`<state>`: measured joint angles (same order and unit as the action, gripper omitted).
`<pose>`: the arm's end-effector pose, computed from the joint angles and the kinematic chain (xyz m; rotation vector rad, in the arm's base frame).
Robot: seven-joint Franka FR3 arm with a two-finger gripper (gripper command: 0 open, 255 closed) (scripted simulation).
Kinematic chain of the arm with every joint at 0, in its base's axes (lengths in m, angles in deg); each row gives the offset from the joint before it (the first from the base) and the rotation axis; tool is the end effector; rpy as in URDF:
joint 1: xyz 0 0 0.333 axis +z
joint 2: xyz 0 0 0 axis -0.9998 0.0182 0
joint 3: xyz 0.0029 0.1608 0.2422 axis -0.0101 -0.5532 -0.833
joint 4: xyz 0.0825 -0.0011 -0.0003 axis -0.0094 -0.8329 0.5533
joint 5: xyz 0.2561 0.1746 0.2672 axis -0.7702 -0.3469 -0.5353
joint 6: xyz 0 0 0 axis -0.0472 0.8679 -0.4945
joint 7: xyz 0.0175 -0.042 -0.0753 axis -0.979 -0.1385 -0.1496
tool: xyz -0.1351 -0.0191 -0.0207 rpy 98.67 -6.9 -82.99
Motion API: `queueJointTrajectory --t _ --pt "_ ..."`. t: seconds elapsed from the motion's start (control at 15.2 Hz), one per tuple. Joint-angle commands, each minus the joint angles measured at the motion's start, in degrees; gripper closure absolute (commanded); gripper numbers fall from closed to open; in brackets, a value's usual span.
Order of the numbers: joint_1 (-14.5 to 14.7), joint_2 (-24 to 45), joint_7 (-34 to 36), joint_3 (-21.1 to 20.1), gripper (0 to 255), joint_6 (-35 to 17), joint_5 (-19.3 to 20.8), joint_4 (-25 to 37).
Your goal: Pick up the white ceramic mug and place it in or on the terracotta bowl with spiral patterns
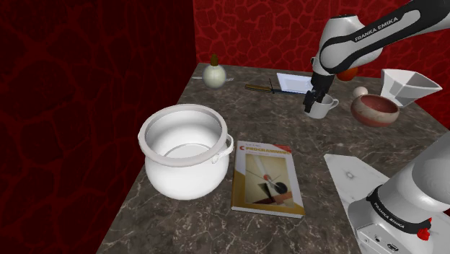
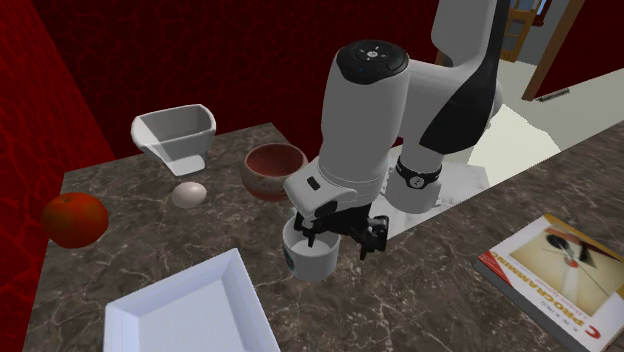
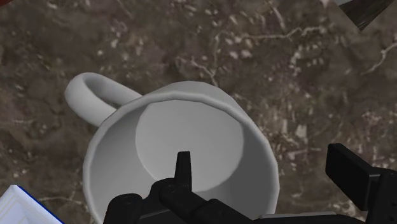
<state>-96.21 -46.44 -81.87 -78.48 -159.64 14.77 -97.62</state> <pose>0.4165 -0.1417 0.2682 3.0768 0.0920 -0.1151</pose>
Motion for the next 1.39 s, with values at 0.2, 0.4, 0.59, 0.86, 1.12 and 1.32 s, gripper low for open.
queueJointTrajectory --t 0.2,0.4,0.59,0.86,1.12,1.32 --pt "-0.02 0.09 -0.03 0.03 0 -0.15 0.01 -0.03" --pt "-0.02 0.08 -0.03 0.03 255 -0.13 0.01 -0.03" --pt "-0.02 0.08 -0.03 0.03 255 -0.13 0.01 -0.03" --pt "-0.02 0.08 -0.03 0.03 255 -0.13 0.01 -0.03" --pt "-0.01 -1.62 -0.13 -0.13 255 2.54 -0.02 0.96" --pt "0.01 -3.18 -0.25 -0.30 255 5.20 -0.08 2.06"
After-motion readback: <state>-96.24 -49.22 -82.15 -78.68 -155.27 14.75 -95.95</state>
